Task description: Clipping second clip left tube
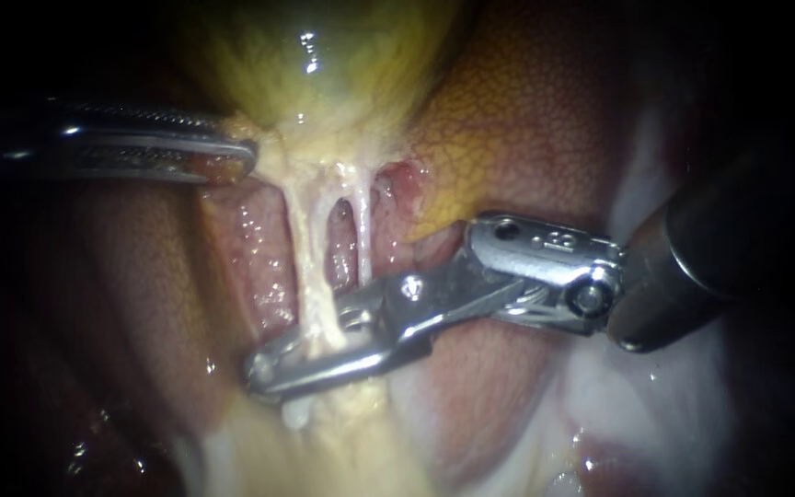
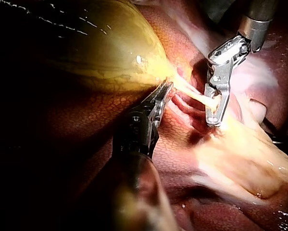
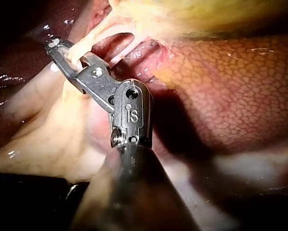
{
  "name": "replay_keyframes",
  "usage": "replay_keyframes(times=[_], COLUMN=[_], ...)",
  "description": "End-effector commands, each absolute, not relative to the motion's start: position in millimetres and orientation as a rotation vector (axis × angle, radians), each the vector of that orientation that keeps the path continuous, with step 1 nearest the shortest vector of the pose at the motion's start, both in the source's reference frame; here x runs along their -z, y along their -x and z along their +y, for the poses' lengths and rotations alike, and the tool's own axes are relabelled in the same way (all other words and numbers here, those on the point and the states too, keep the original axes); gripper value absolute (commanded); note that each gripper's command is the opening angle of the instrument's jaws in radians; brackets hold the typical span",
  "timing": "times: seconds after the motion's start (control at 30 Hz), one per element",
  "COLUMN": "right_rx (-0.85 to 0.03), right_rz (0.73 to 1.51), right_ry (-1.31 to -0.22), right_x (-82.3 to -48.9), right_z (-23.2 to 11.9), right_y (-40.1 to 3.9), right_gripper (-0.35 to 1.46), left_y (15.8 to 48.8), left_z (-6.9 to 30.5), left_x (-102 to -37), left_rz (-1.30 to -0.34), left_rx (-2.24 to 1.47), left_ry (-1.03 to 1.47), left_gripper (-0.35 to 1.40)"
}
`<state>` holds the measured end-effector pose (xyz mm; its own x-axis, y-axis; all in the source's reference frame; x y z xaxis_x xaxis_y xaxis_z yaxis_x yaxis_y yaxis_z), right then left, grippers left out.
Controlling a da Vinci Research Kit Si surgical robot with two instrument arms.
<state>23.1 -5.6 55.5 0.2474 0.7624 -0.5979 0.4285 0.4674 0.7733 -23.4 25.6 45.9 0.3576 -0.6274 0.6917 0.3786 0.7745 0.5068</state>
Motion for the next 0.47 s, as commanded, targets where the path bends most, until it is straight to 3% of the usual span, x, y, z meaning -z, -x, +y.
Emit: replay_keyframes(times=[0.03,0.47], right_rx=[-0.307,-0.297], right_rz=[1.381,1.383], right_ry=[-1.148,-1.156], right_x=[-55.6,-55.9], right_z=[-5.6,-5.7], right_y=[-23.1,-23.1], right_gripper=[-0.35,-0.35], left_y=[23.4,23.5], left_z=[25.5,25.5], left_x=[-45.9,-45.9], left_rz=[-1.014,-1.014], left_rx=[0.660,0.661], left_ry=[-0.279,-0.279], left_gripper=[-0.35,-0.35])
